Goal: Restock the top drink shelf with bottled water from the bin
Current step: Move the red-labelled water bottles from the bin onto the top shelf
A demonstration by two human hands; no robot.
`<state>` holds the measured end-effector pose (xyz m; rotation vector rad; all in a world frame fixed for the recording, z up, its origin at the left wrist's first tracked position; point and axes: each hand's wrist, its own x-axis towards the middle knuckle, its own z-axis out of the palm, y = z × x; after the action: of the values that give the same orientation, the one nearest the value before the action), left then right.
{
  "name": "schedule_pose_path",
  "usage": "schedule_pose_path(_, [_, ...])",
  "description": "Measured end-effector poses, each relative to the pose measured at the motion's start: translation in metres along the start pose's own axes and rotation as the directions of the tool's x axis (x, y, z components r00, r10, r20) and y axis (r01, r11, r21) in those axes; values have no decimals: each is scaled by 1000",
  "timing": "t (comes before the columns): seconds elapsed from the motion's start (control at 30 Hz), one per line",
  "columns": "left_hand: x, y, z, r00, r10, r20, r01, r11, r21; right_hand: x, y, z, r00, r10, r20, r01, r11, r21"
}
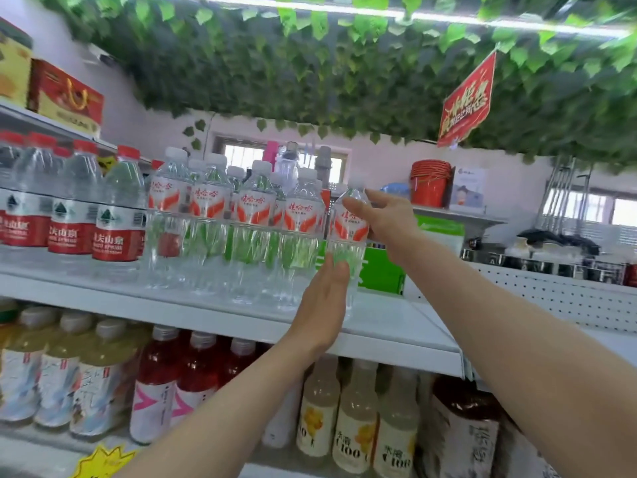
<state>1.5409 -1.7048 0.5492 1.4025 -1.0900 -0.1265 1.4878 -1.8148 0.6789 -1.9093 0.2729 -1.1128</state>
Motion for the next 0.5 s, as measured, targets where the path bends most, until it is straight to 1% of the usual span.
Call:
schedule_pose_path(0.23, [2, -10, 7, 999, 16, -40, -14, 999, 45, 10, 10, 3, 1000, -18, 19, 17, 1000, 20])
schedule_pose_path(0.4, [0, -12, 8, 998, 48, -46, -44, 996, 83, 11, 17, 3, 999, -53, 1, 53, 998, -28])
schedule_pose_path(0.5, [0, -9, 7, 999, 39, -29, -36, 996, 79, 10, 15, 4, 998, -55, -10, 55, 997, -54])
